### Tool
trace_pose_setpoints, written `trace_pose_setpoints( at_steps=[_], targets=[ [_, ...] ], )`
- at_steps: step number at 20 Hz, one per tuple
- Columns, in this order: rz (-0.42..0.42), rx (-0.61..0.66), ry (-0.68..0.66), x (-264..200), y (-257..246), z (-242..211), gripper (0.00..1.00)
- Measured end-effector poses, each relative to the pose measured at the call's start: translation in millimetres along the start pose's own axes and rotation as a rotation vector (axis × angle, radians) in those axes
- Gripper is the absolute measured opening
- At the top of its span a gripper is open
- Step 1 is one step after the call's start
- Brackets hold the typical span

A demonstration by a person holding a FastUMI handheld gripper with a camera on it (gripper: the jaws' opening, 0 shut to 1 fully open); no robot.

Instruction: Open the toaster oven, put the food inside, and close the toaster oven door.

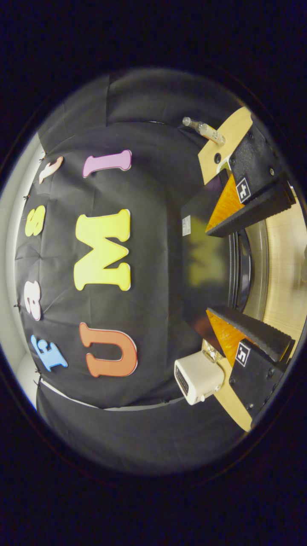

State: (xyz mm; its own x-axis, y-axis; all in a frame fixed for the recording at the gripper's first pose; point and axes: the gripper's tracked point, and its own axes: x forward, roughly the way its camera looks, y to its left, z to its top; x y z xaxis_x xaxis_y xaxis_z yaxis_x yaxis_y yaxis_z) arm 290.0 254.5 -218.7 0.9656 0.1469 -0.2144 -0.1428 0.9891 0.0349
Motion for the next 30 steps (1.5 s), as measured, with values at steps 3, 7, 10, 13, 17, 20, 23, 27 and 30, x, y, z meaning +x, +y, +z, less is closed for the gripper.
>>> trace_pose_setpoints(
  at_steps=[3, 7, 10, 13, 17, 20, 23, 27, 30],
  targets=[
    [-0.016, -0.003, 0.062, 15, -4, -25, 1.00],
    [-0.018, 0.010, 0.063, 12, -5, -30, 1.00],
    [-0.014, 0.007, 0.078, 11, -4, -32, 1.00],
    [-0.011, -0.004, 0.089, 8, -5, -34, 1.00],
    [-0.014, -0.011, 0.093, 5, -6, -34, 1.00],
    [-0.020, -0.019, 0.101, 2, -7, -36, 1.00],
    [-0.025, -0.030, 0.112, 1, -9, -38, 1.00],
    [-0.028, -0.051, 0.127, -2, -11, -41, 1.00],
    [-0.027, -0.058, 0.149, -6, -11, -45, 1.00]
  ],
)
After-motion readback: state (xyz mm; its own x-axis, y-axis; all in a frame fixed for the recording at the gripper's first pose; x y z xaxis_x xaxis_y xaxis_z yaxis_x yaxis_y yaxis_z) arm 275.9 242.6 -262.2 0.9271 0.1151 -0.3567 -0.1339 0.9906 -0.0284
